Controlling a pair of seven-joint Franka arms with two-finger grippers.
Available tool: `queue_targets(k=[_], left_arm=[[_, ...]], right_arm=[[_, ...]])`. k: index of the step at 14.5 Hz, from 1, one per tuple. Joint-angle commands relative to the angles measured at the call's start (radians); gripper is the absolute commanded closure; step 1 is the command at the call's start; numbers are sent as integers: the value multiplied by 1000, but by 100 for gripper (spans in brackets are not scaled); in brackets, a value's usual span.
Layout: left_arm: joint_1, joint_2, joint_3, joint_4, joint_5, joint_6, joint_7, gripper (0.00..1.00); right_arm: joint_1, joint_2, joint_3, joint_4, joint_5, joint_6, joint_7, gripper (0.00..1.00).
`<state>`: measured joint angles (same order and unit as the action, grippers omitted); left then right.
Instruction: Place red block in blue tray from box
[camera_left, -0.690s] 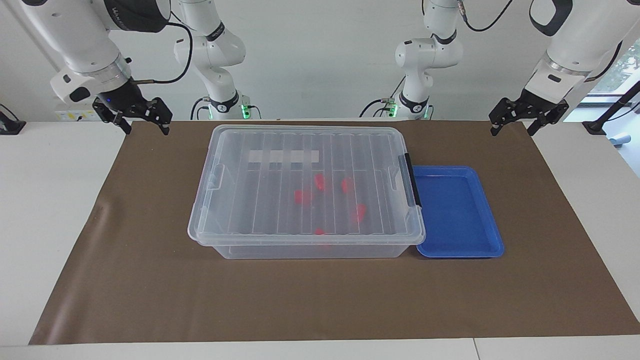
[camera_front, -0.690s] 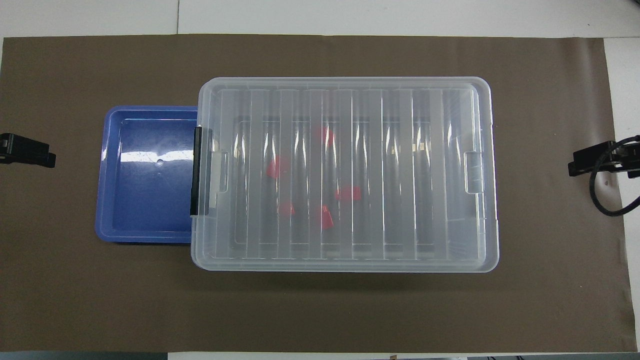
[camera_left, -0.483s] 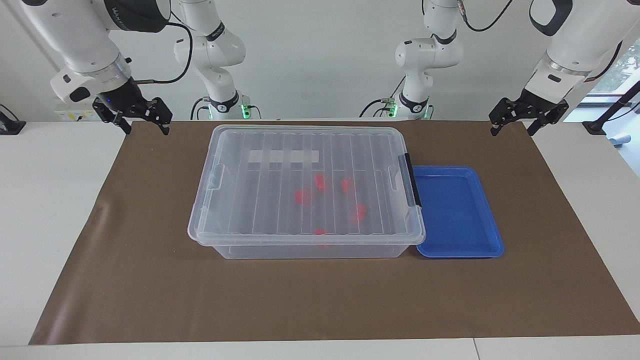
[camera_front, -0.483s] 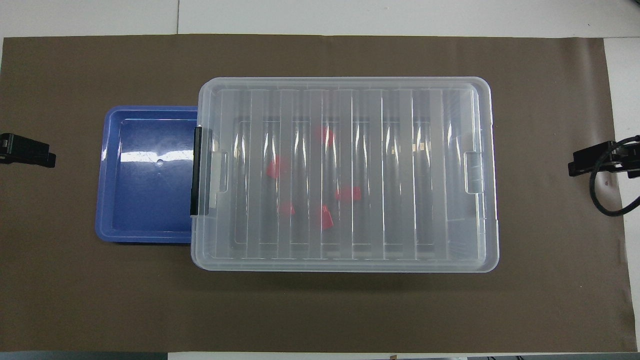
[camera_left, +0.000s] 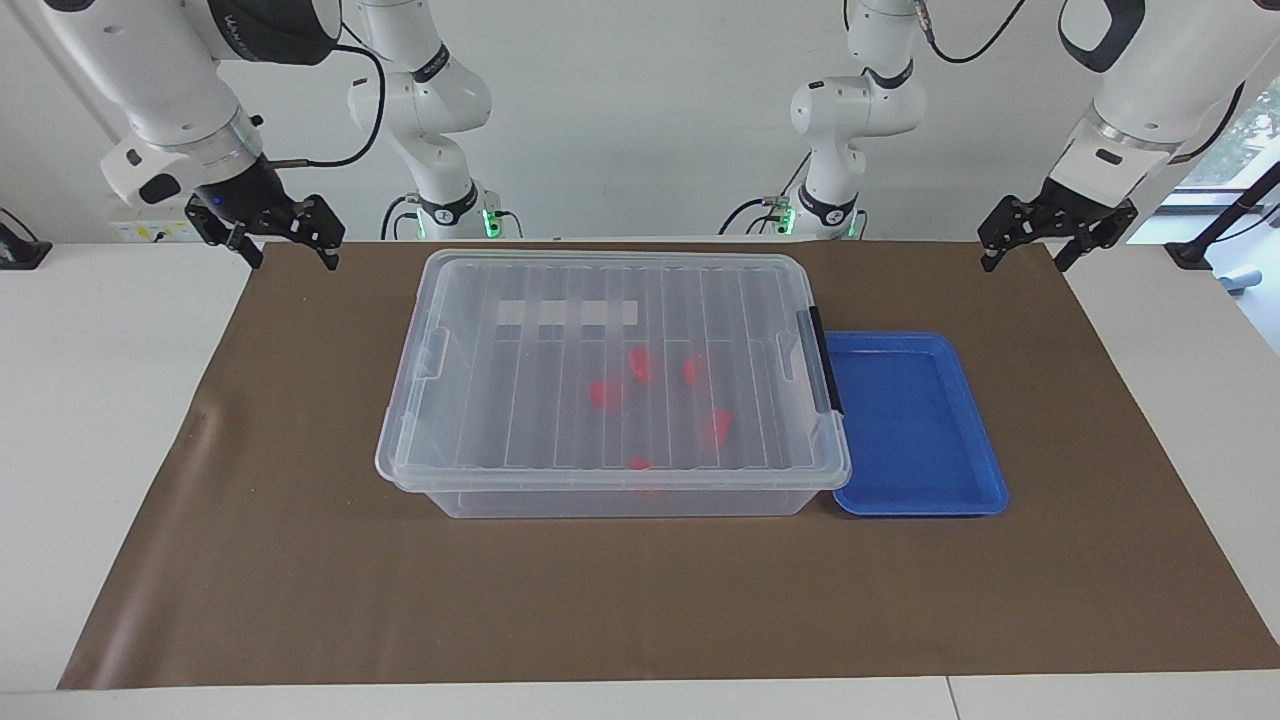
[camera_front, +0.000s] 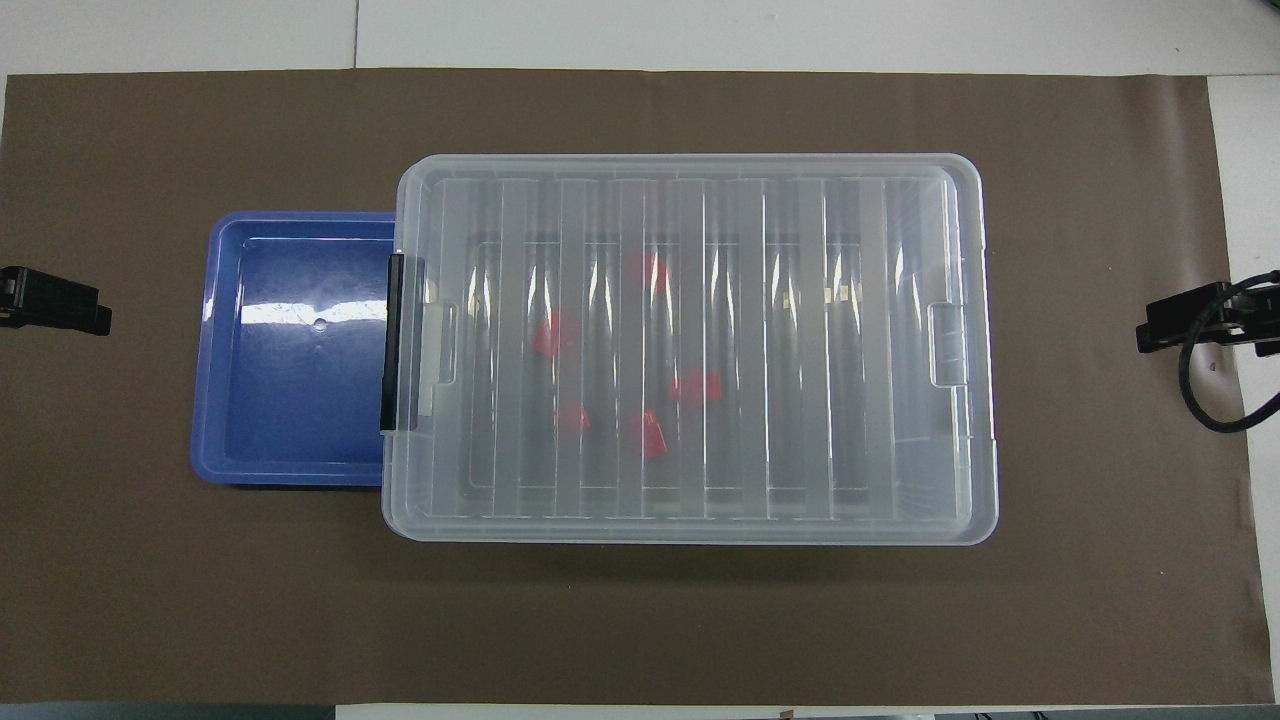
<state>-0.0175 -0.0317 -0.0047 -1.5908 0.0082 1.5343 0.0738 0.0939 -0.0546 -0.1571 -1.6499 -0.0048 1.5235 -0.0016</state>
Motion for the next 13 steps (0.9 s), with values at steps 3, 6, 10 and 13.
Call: queue_targets(k=[3, 6, 10, 13], left_arm=[[1, -17, 2, -17, 16, -6, 3, 0], [1, -17, 2, -17, 16, -6, 3, 0], [1, -17, 2, -17, 16, -6, 3, 0], [1, -17, 2, -17, 16, -6, 3, 0]], right_arm=[[0, -19, 11, -79, 12, 121, 44, 0], [30, -33, 40, -168, 32, 231, 92, 0], [35, 28, 91, -175, 32, 308, 172, 0], [35, 48, 97, -226, 32, 362, 172, 0]])
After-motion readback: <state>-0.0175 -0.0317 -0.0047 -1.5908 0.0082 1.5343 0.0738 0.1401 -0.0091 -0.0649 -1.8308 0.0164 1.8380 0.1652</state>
